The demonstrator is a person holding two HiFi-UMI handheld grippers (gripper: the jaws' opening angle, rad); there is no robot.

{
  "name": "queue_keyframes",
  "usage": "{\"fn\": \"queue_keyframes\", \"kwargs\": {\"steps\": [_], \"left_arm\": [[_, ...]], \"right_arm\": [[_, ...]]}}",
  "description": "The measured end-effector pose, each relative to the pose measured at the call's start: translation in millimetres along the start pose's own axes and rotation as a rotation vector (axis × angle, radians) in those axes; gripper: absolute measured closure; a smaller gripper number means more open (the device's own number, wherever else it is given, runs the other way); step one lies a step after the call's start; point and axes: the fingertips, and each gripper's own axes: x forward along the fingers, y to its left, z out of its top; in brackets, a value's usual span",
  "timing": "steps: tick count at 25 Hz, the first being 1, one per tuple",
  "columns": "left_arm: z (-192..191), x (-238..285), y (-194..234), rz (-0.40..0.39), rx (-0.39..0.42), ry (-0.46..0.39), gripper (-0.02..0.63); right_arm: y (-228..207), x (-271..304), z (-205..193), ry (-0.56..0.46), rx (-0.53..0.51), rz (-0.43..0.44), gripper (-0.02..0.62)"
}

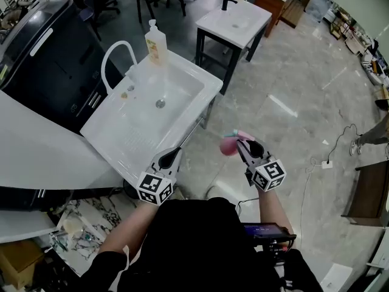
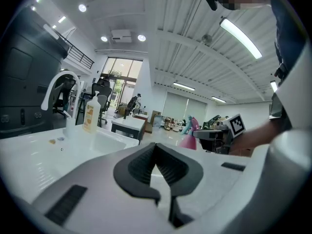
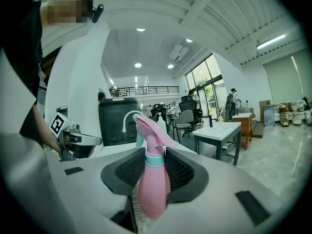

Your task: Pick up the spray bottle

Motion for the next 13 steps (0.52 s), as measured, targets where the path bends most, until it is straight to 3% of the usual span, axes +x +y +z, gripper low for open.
{"fn": "queue_keyframes", "kwargs": {"steps": [13], "left_arm": [[-10, 26, -44, 0.018, 0.000, 0.032, 0.598]], "right_arm": [[-21, -25, -12, 0.016, 0.026, 0.082, 0.449]]}}
